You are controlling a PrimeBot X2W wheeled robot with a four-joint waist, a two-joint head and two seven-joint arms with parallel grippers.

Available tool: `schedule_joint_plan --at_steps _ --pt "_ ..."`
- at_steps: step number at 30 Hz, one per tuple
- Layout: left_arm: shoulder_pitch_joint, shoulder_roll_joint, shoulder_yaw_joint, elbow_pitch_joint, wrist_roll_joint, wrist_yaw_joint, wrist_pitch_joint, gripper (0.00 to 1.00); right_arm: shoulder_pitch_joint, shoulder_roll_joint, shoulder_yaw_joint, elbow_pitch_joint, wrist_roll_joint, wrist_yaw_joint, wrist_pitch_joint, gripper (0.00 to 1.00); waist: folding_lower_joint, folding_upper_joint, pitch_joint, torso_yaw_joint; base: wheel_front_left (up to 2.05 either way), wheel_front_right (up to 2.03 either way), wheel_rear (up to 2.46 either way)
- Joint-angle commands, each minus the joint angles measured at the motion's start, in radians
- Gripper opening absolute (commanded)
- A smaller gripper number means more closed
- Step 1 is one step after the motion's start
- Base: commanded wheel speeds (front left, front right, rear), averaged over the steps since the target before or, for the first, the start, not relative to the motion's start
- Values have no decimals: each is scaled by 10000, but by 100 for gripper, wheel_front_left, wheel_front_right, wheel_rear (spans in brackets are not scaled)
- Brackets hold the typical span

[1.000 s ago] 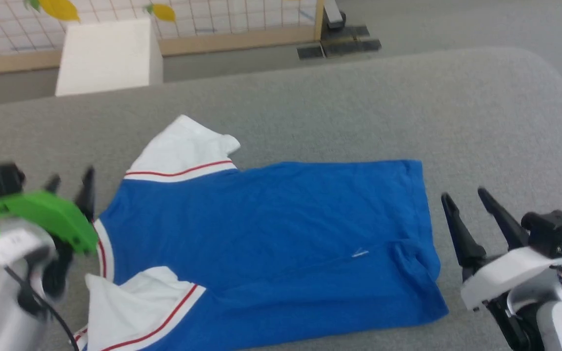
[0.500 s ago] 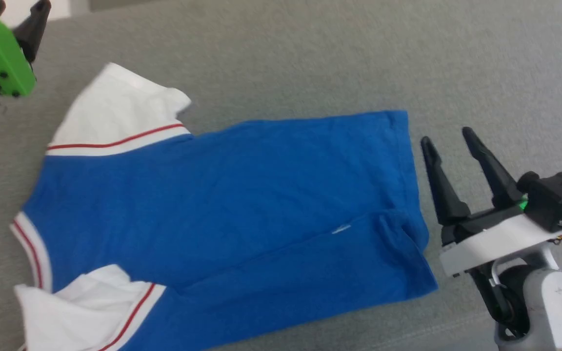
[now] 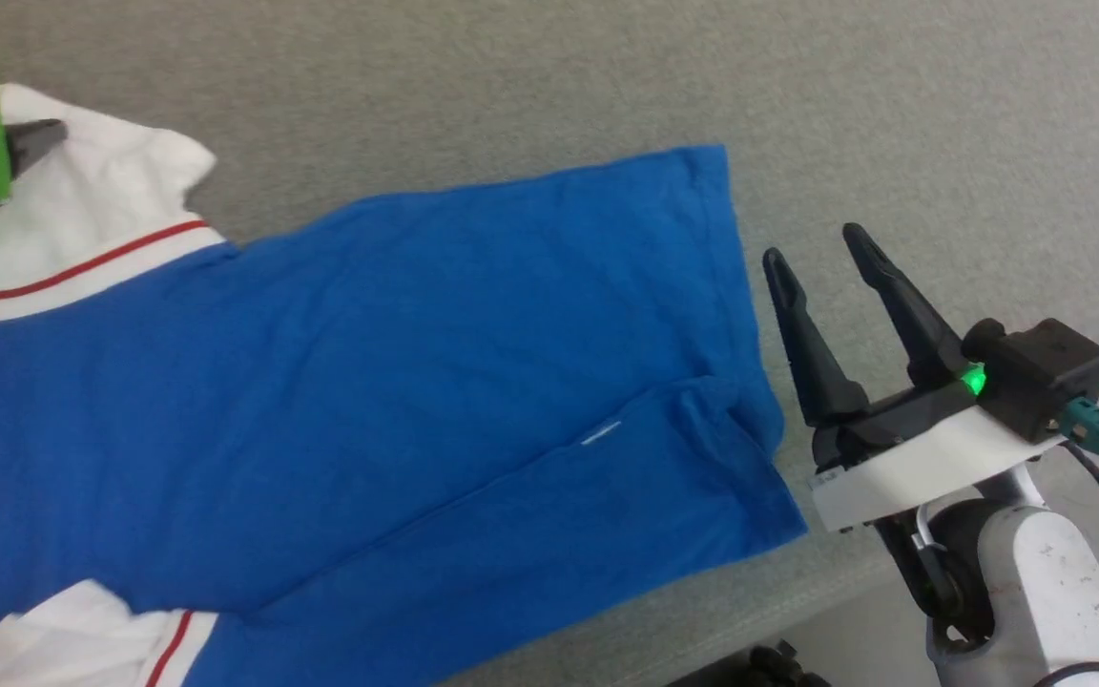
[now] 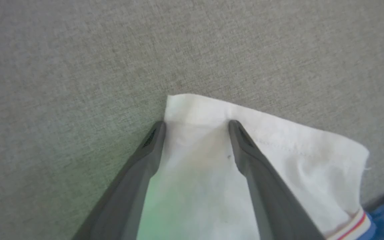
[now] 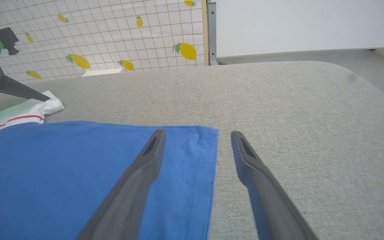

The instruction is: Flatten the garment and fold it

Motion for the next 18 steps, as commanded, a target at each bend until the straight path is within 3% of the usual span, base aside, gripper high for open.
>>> schedule_joint_plan --at_steps 1,4,5,6,13,18 --pt "253 142 -85 215 -142 104 391 100 -164 53 68 57 94 -13 -110 100 -1 120 450 -500 0 0 0" --pt "694 181 -212 377 -430 329 1173 100 -171 43 87 156 137 -13 -132 100 -1 120 477 -583 0 0 0" --pt "814 194 -245 382 -520 372 1396 75 -176 36 74 174 148 -13 -138 100 -1 120 484 -595 0 0 0" --pt "930 228 -292 328 -575 398 1581 1 -191 26 43 191 161 -13 -146 100 -1 120 496 -605 0 0 0" --pt "1118 266 -253 -176 -641 553 1516 0 -396 -123 -89 279 366 -13 18 100 -1 120 437 -465 0 0 0" --pt "900 124 -97 -288 -584 569 962 0 -932 -528 -24 705 1175 -13 863 100 -1 120 57 -129 0 0 0"
